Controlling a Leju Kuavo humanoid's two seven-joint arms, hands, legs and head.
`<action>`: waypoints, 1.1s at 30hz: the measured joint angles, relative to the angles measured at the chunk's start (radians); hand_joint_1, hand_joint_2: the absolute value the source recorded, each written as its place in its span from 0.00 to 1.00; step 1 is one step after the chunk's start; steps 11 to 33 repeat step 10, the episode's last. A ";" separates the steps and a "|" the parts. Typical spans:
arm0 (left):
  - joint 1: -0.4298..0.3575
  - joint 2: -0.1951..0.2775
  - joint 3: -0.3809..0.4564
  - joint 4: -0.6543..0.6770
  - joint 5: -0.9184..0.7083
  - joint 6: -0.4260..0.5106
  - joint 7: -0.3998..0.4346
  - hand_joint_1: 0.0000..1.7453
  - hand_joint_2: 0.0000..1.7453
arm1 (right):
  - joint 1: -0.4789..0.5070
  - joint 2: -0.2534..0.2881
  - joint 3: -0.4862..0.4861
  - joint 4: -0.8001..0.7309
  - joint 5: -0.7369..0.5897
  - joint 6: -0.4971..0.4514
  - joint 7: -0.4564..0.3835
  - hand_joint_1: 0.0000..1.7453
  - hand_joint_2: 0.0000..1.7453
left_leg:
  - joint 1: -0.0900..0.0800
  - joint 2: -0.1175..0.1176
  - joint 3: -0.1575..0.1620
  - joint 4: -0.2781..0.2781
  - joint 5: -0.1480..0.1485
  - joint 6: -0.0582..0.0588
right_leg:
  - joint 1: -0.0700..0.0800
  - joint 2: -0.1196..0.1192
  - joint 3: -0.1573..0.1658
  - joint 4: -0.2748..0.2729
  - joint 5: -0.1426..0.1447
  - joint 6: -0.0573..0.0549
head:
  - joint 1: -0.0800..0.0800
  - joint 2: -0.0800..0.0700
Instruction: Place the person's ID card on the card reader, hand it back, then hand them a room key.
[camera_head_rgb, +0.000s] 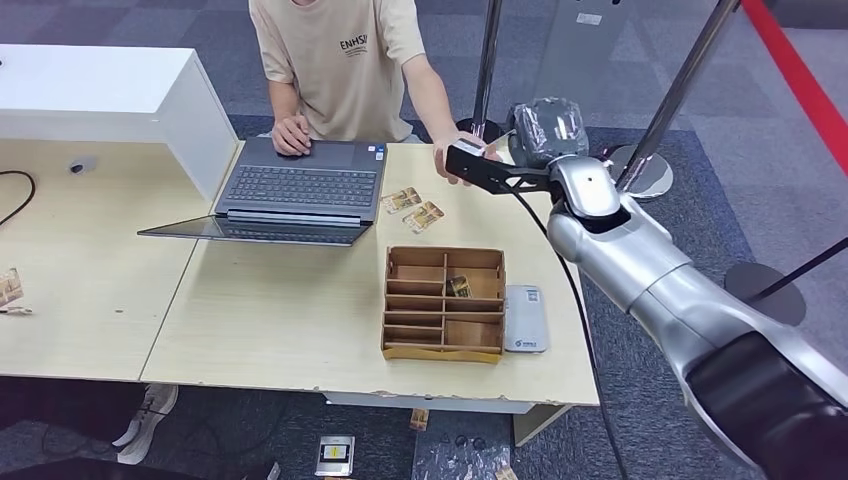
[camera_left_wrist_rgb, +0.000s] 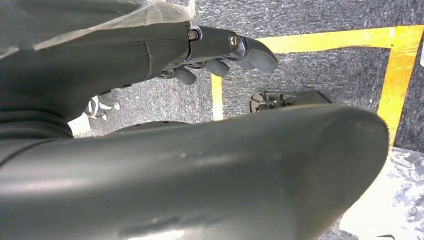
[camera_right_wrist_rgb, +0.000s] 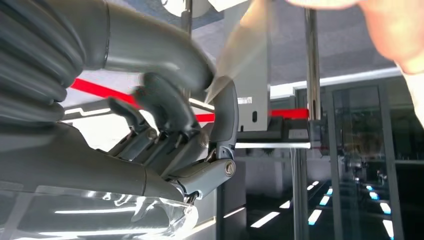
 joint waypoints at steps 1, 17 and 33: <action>0.000 0.000 0.000 0.000 0.000 0.000 0.000 0.00 0.00 | 0.000 0.002 0.005 0.008 -0.007 0.002 -0.006 0.00 1.00 | 0.000 0.000 0.000 0.000 0.000 0.000 | 0.000 0.000 0.000 0.000 0.000 0.000 | 0.000 0.000; 0.001 0.001 -0.011 0.000 0.010 0.011 -0.017 0.00 0.00 | 0.009 0.008 -0.043 0.034 -0.314 -0.055 -0.105 0.00 0.00 | 0.000 0.001 0.001 0.000 0.000 0.000 | 0.000 0.000 0.000 0.000 0.000 0.000 | 0.000 0.000; 0.001 0.001 -0.011 0.000 0.010 0.011 -0.017 0.00 0.00 | 0.009 0.008 -0.043 0.034 -0.314 -0.055 -0.105 0.00 0.00 | 0.000 0.001 0.001 0.000 0.000 0.000 | 0.000 0.000 0.000 0.000 0.000 0.000 | 0.000 0.000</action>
